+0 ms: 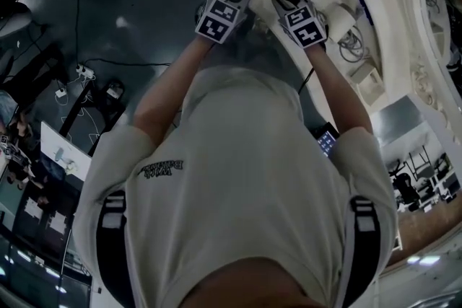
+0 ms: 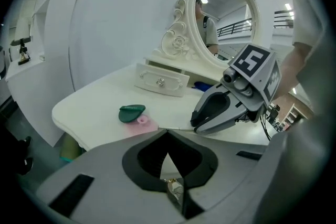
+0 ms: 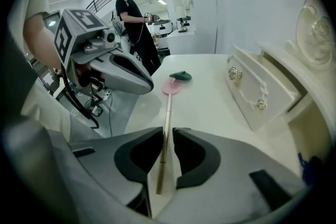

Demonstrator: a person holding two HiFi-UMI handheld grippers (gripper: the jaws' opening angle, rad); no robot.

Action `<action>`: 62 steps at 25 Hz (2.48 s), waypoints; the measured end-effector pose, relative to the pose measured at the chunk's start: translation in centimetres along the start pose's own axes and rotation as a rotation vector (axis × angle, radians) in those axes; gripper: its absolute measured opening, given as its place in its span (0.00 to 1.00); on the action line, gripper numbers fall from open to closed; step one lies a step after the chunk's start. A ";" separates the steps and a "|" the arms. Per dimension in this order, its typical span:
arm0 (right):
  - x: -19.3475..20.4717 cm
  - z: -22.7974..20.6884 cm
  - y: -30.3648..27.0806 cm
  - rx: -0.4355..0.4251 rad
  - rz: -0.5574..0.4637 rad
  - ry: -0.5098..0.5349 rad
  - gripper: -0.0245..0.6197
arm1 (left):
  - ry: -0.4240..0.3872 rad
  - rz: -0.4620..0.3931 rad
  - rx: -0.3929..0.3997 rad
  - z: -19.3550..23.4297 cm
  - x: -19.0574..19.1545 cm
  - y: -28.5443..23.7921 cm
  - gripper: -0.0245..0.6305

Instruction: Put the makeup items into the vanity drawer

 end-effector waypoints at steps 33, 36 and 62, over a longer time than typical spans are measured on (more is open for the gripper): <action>-9.0 -0.5 13.3 0.193 -0.244 0.095 0.09 | -0.042 -0.129 -0.048 0.4 -5.6 5.2 0.06; -11.9 -0.2 17.0 0.213 -0.338 0.103 0.09 | -0.095 -0.196 -0.042 0.3 -8.8 7.6 0.06; -16.0 4.0 36.1 0.225 -0.881 0.055 0.09 | -0.196 -0.722 -0.021 -6.0 -21.9 27.5 0.06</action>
Point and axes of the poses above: the fingertips, and each gripper's own axes: y backward along the fingers, z to its left, x out of its underside, the point moved 1 cm from there along y, backward along the fingers, and after that the axes turned 7 degrees about z, right-handed, at the moved point
